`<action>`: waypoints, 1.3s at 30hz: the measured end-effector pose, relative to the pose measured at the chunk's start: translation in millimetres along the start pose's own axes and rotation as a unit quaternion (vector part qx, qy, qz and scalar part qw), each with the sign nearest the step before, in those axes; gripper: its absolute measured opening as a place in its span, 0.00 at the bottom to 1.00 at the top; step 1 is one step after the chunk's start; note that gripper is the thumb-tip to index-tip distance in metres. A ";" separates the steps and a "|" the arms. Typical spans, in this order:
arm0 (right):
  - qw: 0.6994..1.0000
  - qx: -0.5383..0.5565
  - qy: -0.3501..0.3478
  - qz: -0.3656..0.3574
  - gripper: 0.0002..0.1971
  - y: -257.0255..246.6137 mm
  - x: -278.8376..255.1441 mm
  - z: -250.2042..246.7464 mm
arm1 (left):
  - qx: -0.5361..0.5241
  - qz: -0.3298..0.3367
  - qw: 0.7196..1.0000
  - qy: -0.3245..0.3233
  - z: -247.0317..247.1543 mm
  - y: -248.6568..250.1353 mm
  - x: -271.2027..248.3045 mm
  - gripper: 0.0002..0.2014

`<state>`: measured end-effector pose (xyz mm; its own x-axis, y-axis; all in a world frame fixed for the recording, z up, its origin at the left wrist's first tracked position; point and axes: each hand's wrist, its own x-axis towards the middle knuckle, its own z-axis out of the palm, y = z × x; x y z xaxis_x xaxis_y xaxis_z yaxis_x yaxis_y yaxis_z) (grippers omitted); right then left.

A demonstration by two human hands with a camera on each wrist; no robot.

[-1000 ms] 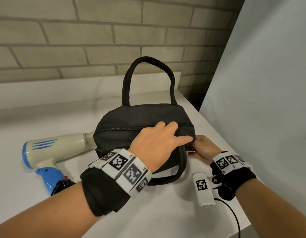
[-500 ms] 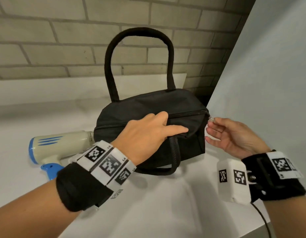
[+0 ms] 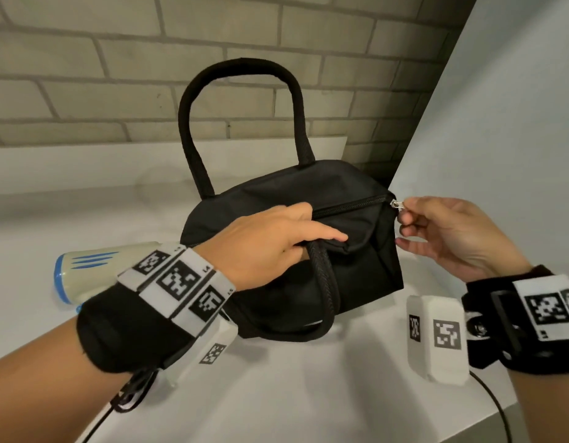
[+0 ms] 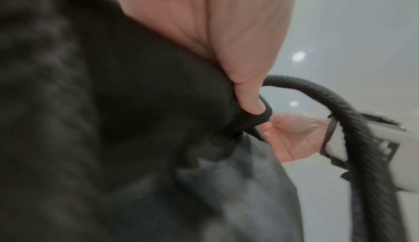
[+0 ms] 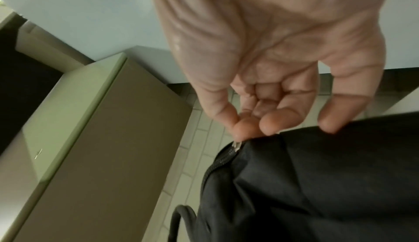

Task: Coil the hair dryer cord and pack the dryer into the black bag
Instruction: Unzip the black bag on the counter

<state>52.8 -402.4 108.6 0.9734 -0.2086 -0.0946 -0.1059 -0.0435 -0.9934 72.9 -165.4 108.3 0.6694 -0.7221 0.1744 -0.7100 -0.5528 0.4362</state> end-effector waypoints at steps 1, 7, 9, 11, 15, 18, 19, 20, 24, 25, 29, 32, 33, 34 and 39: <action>1.000 -0.018 0.010 -0.009 0.11 -0.9 0.2 3.3 | 0.007 0.009 0.999 0.046 2.7 2.0 1.1 0.15; 0.997 -0.069 0.018 0.014 0.09 12.9 3.3 17.3 | 0.131 0.061 0.968 0.207 17.8 19.0 9.4 0.12; 0.996 -0.075 0.004 0.048 0.08 20.4 2.5 16.8 | 0.132 0.071 0.968 0.201 15.5 21.2 12.3 0.10; 0.994 -0.062 -0.015 0.094 0.08 28.4 1.8 14.8 | 0.062 0.015 0.984 0.168 13.7 19.4 14.4 0.12; 0.989 -0.078 -0.020 0.127 0.08 29.6 2.3 10.6 | 0.054 0.016 0.993 0.103 25.6 16.1 18.0 0.10; 0.991 -0.083 -0.017 0.099 0.08 17.7 0.4 8.0 | 0.071 0.009 0.997 0.030 31.3 20.4 23.8 0.10; 0.993 -0.080 -0.018 0.087 0.08 13.1 -1.1 8.2 | 0.076 0.009 0.997 0.027 32.5 21.2 25.8 0.10; 0.993 -0.089 -0.018 0.074 0.08 8.7 -2.7 10.1 | 0.082 0.009 0.996 0.031 33.5 22.5 28.0 0.11; 0.964 -0.259 0.039 -0.046 0.10 -0.6 -3.0 32.7 | 0.098 -0.006 0.993 0.062 45.6 27.5 41.2 0.10; 0.948 -0.306 0.043 -0.077 0.12 -1.6 -1.0 39.6 | 0.099 -0.007 0.992 0.076 48.5 27.8 44.1 0.10; 0.917 -0.379 0.043 -0.118 0.16 2.4 4.6 48.1 | -0.018 -0.007 1.000 0.013 46.7 18.5 45.3 0.18; 0.936 -0.329 0.069 -0.106 0.10 5.2 4.9 42.3 | -0.225 -0.040 0.970 -0.086 25.8 11.0 34.7 0.30; 0.941 -0.312 0.080 -0.100 0.09 5.3 3.9 41.6 | -0.308 -0.052 0.947 -0.073 18.8 9.2 31.9 0.28; 0.945 -0.300 0.090 -0.098 0.08 5.4 3.7 41.3 | -0.380 -0.074 0.921 -0.043 13.8 6.6 30.8 0.27; 0.938 -0.304 0.120 -0.116 0.11 3.1 7.0 45.7 | -0.247 -0.151 0.952 0.097 12.3 -3.3 38.3 0.16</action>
<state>68.5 -359.4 101.9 0.9182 -0.3360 0.2100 -0.0640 -0.6487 -0.7584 98.1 -196.4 102.6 0.8881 -0.4451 0.1145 -0.3222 -0.4253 0.8458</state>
